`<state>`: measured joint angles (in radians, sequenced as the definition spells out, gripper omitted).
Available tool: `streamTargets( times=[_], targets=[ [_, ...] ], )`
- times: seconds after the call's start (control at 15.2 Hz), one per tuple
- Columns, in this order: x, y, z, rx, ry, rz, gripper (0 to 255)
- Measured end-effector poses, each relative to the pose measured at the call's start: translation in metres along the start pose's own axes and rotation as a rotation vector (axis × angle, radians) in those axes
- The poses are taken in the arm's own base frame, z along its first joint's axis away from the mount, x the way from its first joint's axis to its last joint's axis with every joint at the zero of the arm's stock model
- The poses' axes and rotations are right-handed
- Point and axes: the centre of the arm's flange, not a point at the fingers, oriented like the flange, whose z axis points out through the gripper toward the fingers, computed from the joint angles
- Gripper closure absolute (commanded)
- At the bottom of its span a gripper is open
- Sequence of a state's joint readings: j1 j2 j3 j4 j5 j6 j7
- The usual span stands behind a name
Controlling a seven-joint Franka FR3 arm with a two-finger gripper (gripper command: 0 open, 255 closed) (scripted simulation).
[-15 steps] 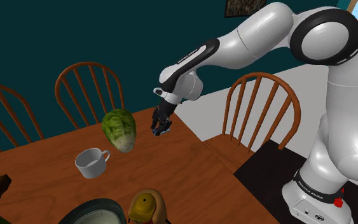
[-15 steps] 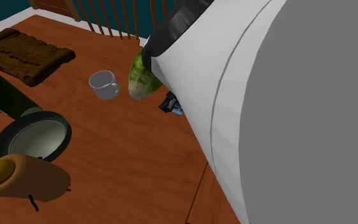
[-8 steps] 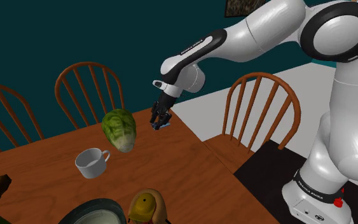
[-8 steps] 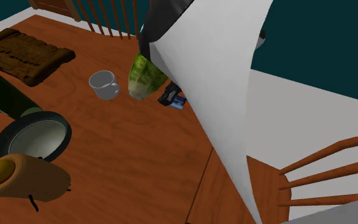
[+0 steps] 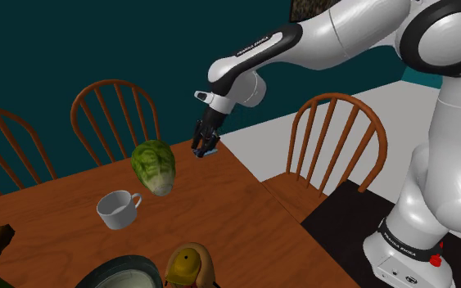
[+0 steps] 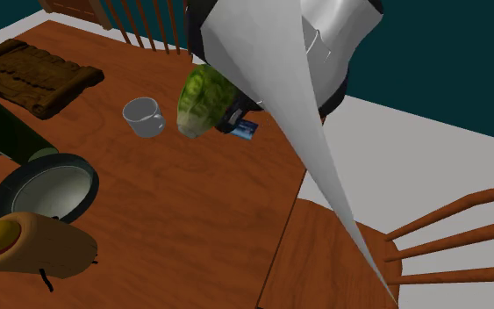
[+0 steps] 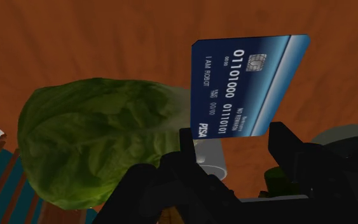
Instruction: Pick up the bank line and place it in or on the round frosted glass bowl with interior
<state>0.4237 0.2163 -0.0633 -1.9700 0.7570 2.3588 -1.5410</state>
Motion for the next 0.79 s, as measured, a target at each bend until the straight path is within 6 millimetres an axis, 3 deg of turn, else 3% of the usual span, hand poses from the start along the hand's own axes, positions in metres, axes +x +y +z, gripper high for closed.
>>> streamTargets(
  times=[0.26,0.79],
  targets=[
    [0.022,-0.017,0.005,0.0,0.0,0.0,255],
    [0.086,-0.086,0.046,0.001,-0.001,-0.001,255]
  ],
)
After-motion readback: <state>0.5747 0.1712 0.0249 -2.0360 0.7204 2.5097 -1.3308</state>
